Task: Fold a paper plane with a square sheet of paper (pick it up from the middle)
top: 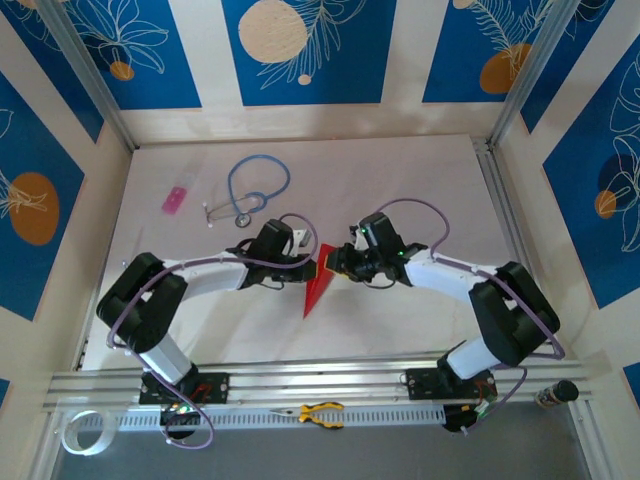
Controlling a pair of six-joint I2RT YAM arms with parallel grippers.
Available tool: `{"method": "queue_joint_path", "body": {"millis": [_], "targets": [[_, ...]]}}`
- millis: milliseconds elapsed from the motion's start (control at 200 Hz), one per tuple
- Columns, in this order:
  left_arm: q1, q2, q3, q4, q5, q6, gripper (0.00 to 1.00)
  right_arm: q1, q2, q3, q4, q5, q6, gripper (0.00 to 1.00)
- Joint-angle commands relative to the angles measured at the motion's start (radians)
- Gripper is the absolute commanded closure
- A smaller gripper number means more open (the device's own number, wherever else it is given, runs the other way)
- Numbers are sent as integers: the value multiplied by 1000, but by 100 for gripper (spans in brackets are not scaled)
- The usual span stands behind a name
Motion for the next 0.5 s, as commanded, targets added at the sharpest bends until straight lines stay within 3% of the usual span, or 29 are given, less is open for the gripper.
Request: {"method": "queue_joint_path", "body": {"millis": [0, 495], "targets": [[-13, -20, 30, -35, -33, 33, 100, 17, 43, 50, -80, 63, 40, 65], [-22, -18, 36, -43, -41, 39, 100, 37, 175, 170, -176, 58, 18, 64]]}}
